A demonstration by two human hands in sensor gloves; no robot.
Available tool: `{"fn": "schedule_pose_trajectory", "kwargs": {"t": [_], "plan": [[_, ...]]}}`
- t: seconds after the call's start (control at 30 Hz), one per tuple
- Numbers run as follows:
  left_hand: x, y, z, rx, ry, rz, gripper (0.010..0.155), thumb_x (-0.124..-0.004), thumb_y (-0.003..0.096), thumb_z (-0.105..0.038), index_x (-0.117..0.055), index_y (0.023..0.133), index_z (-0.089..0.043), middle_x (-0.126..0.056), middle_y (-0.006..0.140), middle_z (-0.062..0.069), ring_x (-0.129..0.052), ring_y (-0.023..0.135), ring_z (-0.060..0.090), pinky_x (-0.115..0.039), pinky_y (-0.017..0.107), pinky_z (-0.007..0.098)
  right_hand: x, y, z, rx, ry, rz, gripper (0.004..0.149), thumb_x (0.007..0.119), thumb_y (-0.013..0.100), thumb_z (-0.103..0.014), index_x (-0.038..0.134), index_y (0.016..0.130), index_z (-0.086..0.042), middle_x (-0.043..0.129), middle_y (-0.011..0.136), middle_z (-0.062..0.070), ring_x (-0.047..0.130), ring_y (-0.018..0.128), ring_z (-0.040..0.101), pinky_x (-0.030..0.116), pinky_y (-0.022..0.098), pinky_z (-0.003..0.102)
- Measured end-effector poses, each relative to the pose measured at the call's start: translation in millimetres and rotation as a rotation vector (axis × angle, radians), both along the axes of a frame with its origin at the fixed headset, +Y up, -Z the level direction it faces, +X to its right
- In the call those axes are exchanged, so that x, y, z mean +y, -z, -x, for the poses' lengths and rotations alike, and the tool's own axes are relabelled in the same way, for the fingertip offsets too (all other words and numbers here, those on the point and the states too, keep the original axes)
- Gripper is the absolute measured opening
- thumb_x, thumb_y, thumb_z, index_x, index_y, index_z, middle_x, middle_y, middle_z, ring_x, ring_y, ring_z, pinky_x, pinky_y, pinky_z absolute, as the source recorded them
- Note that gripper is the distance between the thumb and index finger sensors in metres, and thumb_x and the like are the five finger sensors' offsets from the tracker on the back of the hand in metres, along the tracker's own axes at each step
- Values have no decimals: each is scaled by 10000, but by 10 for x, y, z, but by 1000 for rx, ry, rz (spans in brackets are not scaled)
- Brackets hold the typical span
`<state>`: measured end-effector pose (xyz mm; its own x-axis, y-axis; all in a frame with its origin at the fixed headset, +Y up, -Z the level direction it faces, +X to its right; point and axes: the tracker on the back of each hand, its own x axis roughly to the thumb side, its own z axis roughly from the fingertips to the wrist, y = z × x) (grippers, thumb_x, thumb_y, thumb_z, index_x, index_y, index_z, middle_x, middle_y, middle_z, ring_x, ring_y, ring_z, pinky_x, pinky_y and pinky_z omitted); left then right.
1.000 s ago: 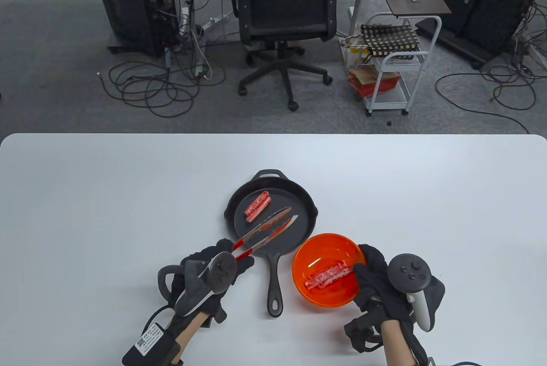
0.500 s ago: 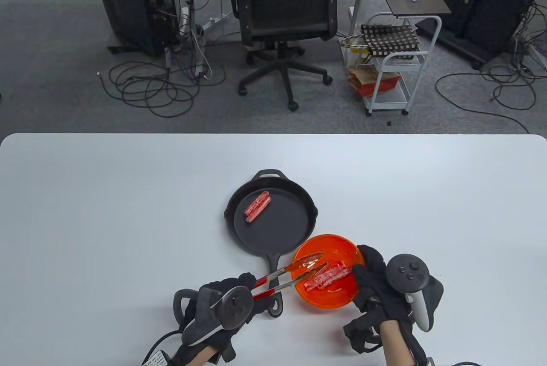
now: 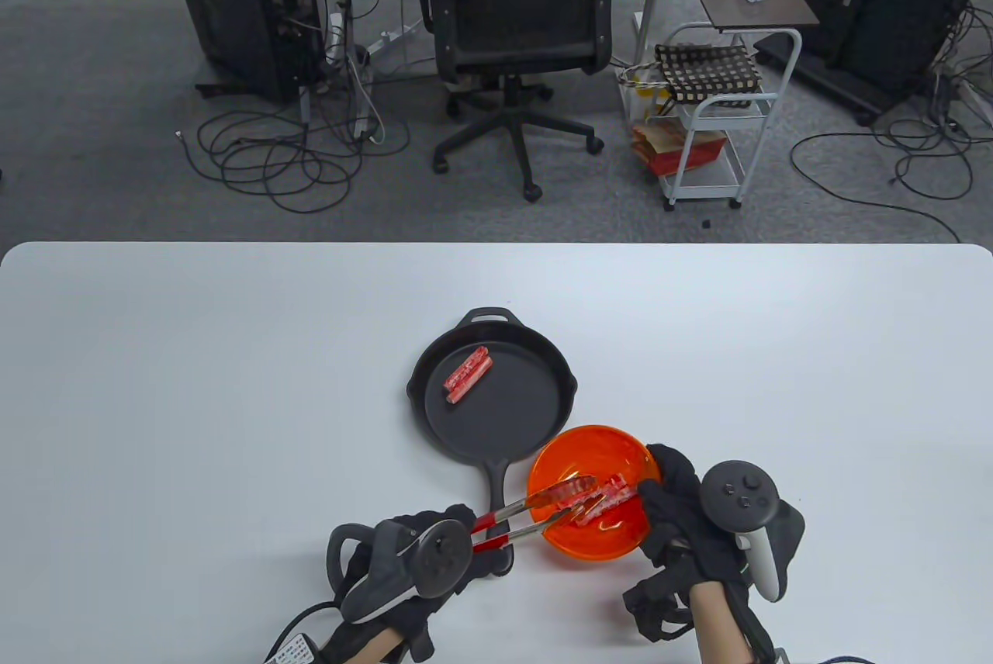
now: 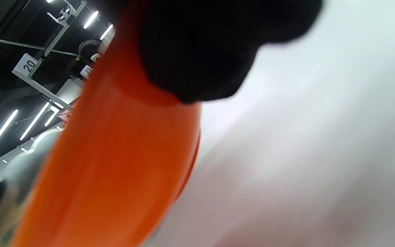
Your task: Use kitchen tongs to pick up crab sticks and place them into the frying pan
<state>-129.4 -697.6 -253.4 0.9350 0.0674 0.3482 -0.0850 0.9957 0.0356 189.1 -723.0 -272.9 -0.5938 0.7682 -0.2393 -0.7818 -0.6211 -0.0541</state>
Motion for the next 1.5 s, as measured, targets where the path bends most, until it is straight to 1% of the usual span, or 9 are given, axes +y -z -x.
{"fn": "schedule_pose_trajectory", "kwargs": {"t": [0.2,0.67,0.87,1.03,1.13,1.2,1.23,1.37,1.5], "plan": [[-3,2,-9,-1,-4,5,775,-790,336,-798,-945,756,-167,-1067,341,-114,-1018,53,113,-885,160,407,-2,0,0,-1,-2,1,540,699,563,-220,582,1078,-109,816,933,198,994,224,198,897,72,152],[64,2,14,8,-46,-48,766,-793,334,-797,-949,747,-171,-1067,334,-118,-1017,50,110,-886,161,404,-2,-5,-11,-8,7,2,540,698,563,-220,579,1079,-112,817,933,194,995,224,196,897,72,151],[202,57,108,45,-91,-91,768,-794,332,-798,-948,748,-171,-1067,334,-117,-1017,50,110,-886,161,404,-2,-4,-16,-11,8,4,538,697,565,-218,581,1078,-110,817,933,194,995,224,196,897,70,153],[334,223,243,115,-107,-120,768,-794,333,-798,-947,750,-172,-1067,336,-117,-1017,54,110,-885,162,404,-2,-5,-20,-13,10,6,541,698,563,-219,579,1079,-109,817,933,195,995,224,196,897,71,153],[340,359,315,167,-83,-115,769,-792,333,-799,-945,752,-173,-1066,339,-118,-1017,56,111,-885,166,404,0,-5,-24,-14,12,5,538,697,564,-219,582,1078,-110,817,933,195,995,224,196,897,71,153],[298,463,360,204,-36,-116,769,-789,332,-803,-941,755,-178,-1064,343,-122,-1018,61,107,-886,170,401,1,-5,-27,-14,16,5,540,698,564,-219,580,1079,-110,815,935,194,995,225,196,897,71,153],[251,540,392,231,-27,-110,768,-790,331,-801,-942,753,-178,-1064,340,-122,-1017,59,108,-886,169,402,1,-5,-28,-15,19,4,540,698,564,-219,579,1079,-111,815,935,194,995,225,197,897,71,153],[84,735,480,306,9,-70,769,-787,332,-804,-938,757,-181,-1062,346,-124,-1017,65,106,-886,174,400,4,-5,-31,-16,22,4,540,698,564,-220,580,1080,-109,817,933,195,995,224,196,897,72,151],[-61,884,533,359,52,-41,768,-785,333,-805,-935,760,-184,-1061,350,-125,-1018,70,105,-886,179,399,5,-3,-34,-15,24,3,539,697,565,-220,580,1079,-110,817,934,193,995,225,195,897,71,152]]}}
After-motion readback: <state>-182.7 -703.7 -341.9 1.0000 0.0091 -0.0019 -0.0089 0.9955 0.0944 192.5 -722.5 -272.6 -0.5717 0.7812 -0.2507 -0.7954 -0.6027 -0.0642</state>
